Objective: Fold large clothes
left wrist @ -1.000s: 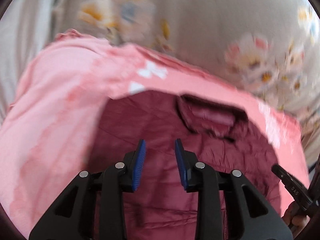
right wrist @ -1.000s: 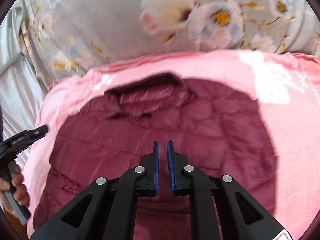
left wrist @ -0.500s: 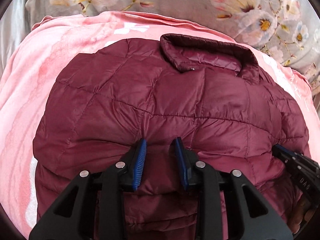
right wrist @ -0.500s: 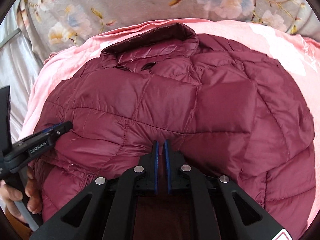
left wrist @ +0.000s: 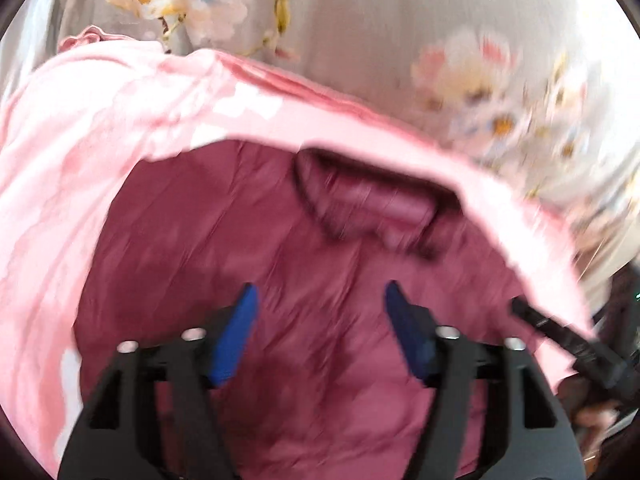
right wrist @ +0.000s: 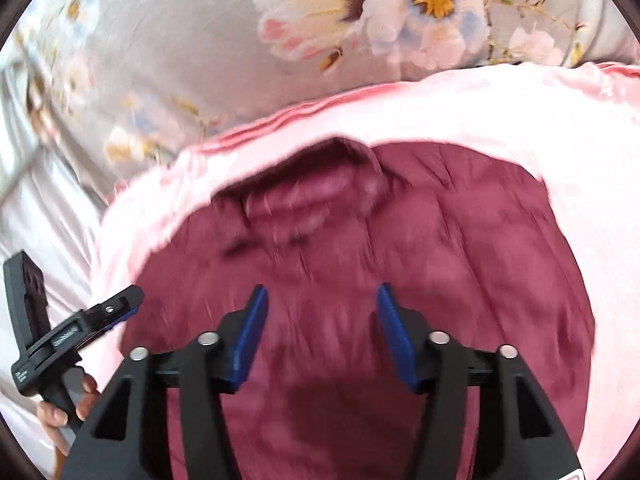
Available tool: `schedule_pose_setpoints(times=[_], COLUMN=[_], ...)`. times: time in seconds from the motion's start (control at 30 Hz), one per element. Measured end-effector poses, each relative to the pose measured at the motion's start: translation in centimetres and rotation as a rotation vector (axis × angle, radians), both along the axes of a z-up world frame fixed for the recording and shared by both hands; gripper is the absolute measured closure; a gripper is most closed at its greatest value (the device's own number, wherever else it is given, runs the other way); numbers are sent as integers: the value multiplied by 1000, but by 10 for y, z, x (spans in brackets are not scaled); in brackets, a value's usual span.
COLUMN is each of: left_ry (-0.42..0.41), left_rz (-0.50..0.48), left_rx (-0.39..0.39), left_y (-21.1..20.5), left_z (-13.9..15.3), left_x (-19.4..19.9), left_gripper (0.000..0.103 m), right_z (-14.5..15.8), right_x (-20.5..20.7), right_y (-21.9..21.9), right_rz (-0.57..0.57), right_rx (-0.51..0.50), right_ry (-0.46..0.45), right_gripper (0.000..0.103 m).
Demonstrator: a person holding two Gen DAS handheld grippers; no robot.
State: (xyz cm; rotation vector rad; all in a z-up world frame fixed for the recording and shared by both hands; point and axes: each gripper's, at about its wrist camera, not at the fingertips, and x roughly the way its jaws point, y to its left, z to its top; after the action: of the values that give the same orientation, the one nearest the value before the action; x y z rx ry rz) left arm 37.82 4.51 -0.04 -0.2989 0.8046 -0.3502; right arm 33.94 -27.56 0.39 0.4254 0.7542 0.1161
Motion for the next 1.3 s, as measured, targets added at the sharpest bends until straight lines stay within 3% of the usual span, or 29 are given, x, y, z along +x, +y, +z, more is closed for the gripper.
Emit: schedule_pose_setpoints(times=[0.07, 0.17, 0.23, 0.33, 0.4, 0.43, 0.47, 0.5, 0.53, 0.57, 0.6, 0.7, 0.77, 0.9, 0.97, 1.03, 1.1, 1.3], left_ry=[44, 183, 263, 307, 297, 294, 297, 309, 325, 325, 317, 238, 175, 173, 209, 232, 210, 124], left_rz=[-7, 16, 33, 29, 21, 11, -15, -32, -49, -49, -50, -51, -54, -43, -31, -28, -35, -50], left_rx=[-67, -163, -204, -191, -179, -179, -188, -192, -197, -200, -201, -195, -205, -112, -67, -81, -93, -16], left_y=[-2, -6, -10, -19, -24, -27, -32, -34, -39, -41, -42, -42, -35, -30, -31, -28, -27, -36], left_z=[2, -20, -40, -60, -63, -62, -62, -62, -62, -60, -56, -31, -12, -29, -55, -71, -77, -76], left_x=[28, 77, 98, 112, 111, 111, 112, 116, 117, 119, 119, 116, 104, 92, 91, 91, 89, 82], left_gripper=[29, 29, 29, 29, 30, 36, 53, 63, 79, 85, 89, 93, 94, 94, 95, 95, 95, 94], right_z=[-2, -13, -24, -42, -49, -49, -48, -47, -45, -39, -31, 1, 4, -28, -50, -66, -71, -75], right_x=[30, 63, 79, 99, 102, 102, 102, 101, 103, 106, 106, 88, 74, 71, 71, 75, 72, 74], right_y=[-14, -28, -31, -30, -24, -18, -12, -8, -6, 1, 3, 2, 1, -1, -10, -12, -14, -11], right_rz=[-42, -86, -111, -123, -107, -92, -63, -37, -19, 29, 35, 42, 45, 13, -7, -4, 5, 14], right_rx=[66, 136, 127, 57, 32, 12, 10, 33, 57, 132, 158, 215, 197, 57, 57, 56, 33, 20], right_ry=[16, 36, 58, 130, 153, 149, 143, 138, 136, 127, 103, -35, -66, 17, 72, 93, 91, 89], right_gripper=[44, 44, 44, 44, 43, 43, 45, 47, 60, 87, 91, 93, 93, 94, 94, 95, 96, 98])
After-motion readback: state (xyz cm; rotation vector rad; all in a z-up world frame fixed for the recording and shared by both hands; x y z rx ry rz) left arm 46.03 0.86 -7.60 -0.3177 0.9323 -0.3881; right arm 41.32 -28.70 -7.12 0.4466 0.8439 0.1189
